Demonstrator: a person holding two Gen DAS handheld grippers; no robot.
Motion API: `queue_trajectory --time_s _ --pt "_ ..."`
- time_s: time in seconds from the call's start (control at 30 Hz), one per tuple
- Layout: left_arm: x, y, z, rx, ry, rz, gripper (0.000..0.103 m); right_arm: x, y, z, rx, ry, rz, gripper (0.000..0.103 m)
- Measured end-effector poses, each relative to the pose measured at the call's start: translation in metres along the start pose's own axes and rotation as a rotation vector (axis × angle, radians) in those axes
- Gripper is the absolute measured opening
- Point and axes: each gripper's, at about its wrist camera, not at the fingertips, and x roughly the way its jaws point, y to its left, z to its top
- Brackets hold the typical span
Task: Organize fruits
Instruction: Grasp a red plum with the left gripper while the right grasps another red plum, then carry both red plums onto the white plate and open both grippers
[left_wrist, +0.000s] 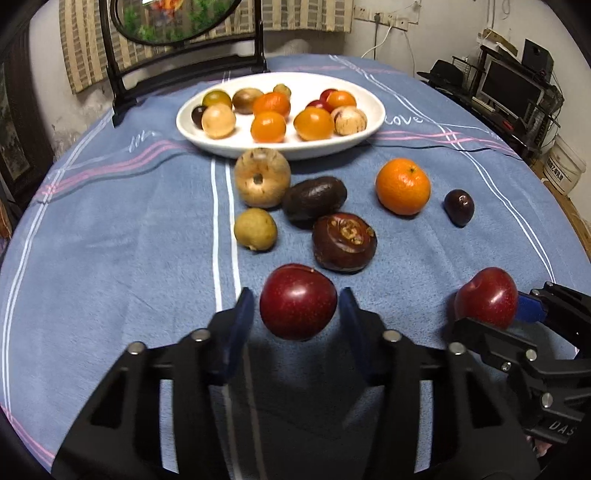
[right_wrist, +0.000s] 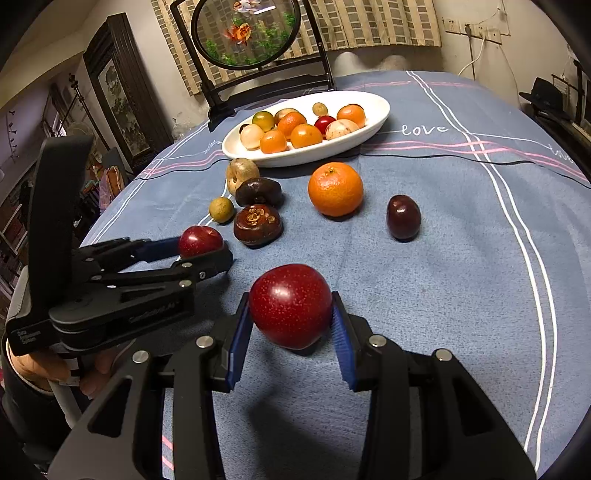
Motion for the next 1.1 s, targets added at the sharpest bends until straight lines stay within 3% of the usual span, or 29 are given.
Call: queue_trajectory --time_s 0.07,0.6,0.97,1.1 --pt "0.000 0.000 0.000 -0.005 -0.001 -0.012 0.039 0.001 0.000 0.000 0.001 0.003 -0.001 0.041" --pt "-0.009 0.006 -0.006 -0.032 -0.013 -0.015 0.039 0.001 -0.001 0.000 0.010 0.007 -0.014 0.041" --pt "-0.042 0.032 0.015 -0.028 -0.104 0.022 0.039 0.002 -0.002 0.006 -0.004 0.028 -0.029 0.041" --pt "-0.047 0.037 0.029 -0.011 -0.128 0.033 0.039 -0.003 0.000 0.025 -0.048 0.014 -0.062 0.041"
